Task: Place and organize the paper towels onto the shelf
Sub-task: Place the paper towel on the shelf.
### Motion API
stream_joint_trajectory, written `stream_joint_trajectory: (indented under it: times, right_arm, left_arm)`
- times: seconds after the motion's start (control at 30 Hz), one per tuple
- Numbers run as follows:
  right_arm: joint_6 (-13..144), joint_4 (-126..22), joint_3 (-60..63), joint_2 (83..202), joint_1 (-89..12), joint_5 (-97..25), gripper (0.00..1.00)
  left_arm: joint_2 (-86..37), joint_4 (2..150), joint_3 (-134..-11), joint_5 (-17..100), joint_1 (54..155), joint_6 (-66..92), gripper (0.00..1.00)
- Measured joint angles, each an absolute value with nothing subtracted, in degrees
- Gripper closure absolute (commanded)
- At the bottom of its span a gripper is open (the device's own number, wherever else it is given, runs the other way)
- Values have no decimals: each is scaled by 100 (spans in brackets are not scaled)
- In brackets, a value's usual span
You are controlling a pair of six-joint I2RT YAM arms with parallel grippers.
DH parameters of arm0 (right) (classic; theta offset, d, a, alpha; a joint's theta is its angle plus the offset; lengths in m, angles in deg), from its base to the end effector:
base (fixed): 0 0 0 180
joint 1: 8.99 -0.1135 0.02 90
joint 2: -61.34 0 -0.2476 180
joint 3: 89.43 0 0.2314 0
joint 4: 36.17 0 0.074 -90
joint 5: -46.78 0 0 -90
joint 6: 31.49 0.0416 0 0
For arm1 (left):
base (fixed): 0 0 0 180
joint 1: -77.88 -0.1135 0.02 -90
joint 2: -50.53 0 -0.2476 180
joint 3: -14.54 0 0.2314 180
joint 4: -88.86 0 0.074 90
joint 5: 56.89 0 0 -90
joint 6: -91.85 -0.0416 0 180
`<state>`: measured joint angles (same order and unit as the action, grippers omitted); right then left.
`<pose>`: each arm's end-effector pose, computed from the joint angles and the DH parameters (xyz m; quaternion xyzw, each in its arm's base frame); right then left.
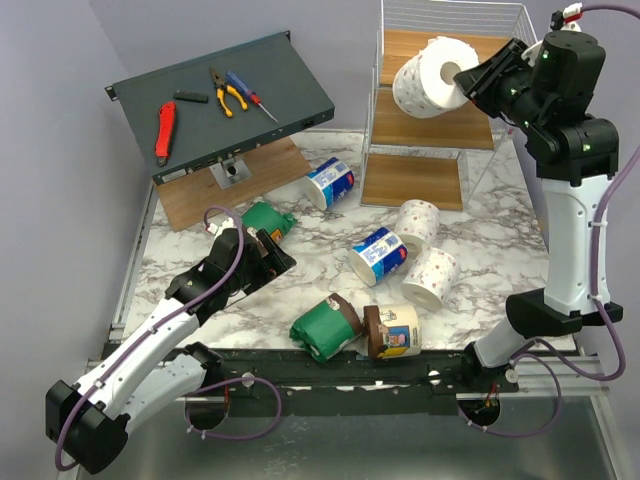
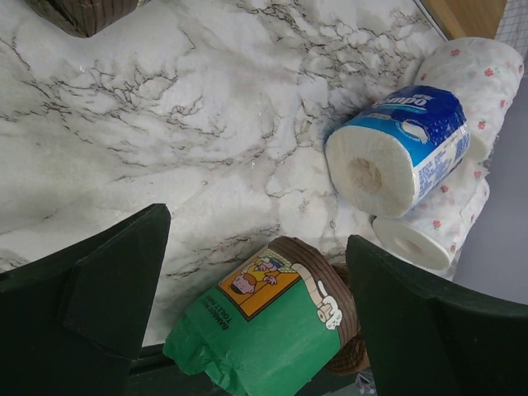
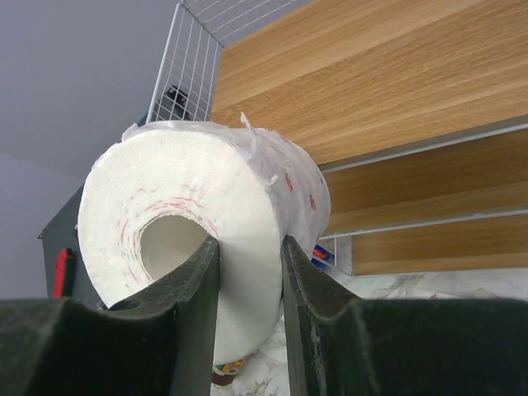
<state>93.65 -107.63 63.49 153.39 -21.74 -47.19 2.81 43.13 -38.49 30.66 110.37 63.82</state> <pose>0.2494 0.0535 0.5418 0.1710 0.7500 0.2348 0.5943 0.1459 -0.0908 0.2432 -0.2396 0.8755 -0.2945 0.2989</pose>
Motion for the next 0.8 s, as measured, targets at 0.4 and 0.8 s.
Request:
stream_joint_trajectory:
  times: [0.4, 0.8]
  right_arm:
    - [9701, -10103, 6167, 15575, -2174, -4727, 69]
    - [9749, -9605, 6237, 15831, -2174, -4955, 68]
  left_arm:
    - [281, 4184, -3947, 2928, 11037, 6288, 7]
    - [51, 4136, -4196, 2845, 11037, 6260, 7]
